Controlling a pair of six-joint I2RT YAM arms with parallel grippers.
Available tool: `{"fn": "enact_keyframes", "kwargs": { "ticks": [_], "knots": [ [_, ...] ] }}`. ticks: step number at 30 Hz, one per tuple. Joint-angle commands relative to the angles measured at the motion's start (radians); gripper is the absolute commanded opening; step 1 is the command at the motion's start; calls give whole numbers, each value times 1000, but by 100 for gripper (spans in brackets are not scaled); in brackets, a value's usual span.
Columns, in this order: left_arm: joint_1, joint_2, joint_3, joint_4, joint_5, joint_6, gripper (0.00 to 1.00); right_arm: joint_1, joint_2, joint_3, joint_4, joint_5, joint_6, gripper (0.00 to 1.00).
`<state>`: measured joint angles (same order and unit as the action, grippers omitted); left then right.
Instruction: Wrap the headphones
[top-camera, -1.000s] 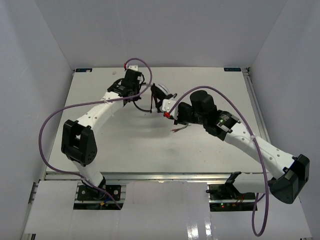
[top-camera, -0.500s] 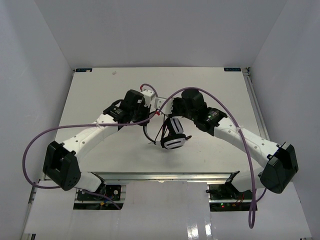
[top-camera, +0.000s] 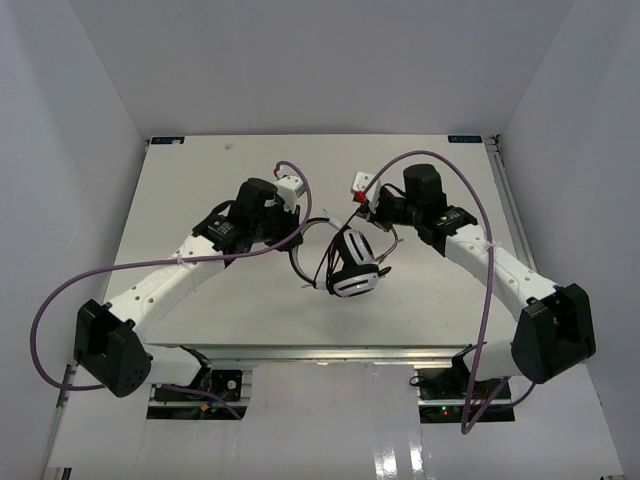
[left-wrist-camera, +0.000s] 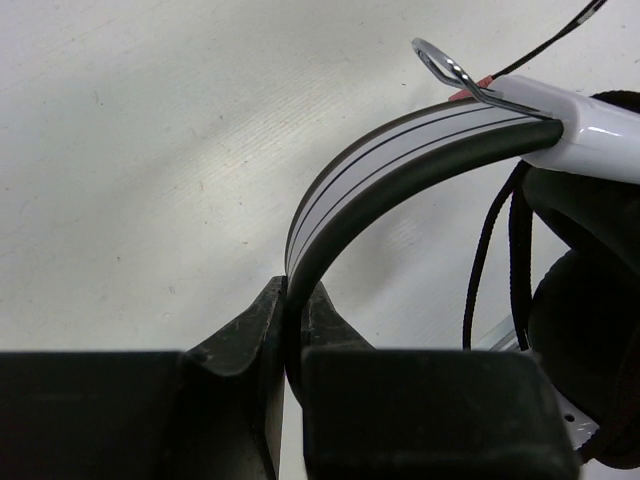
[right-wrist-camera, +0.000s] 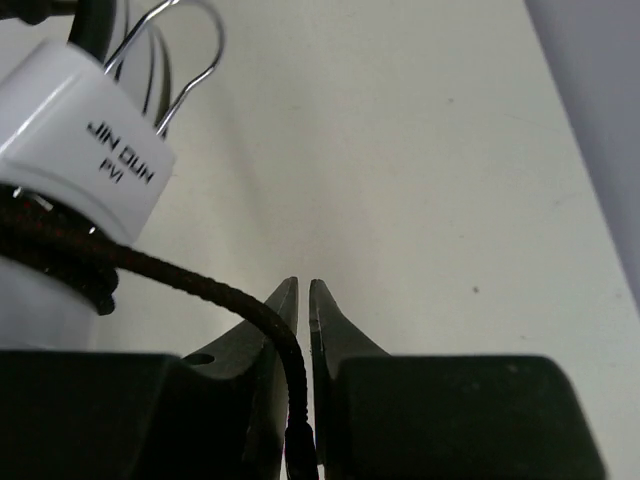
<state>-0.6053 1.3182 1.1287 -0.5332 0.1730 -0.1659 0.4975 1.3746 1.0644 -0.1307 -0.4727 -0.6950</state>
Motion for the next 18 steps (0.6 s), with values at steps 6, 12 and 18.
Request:
{"fn": "enact_keyframes", "kwargs": {
  "ticks": [6,12,18],
  "knots": [
    [-7,-58,240,19,88,-150,0,-80,76,-62,124,-524,306,23],
    [-7,-71,284,13,10,-201,0,-122,86,-134,319,-662,524,28],
    [-7,-68,305,41,-39,-250,0,-144,75,-222,618,-726,777,20]
  ]
}}
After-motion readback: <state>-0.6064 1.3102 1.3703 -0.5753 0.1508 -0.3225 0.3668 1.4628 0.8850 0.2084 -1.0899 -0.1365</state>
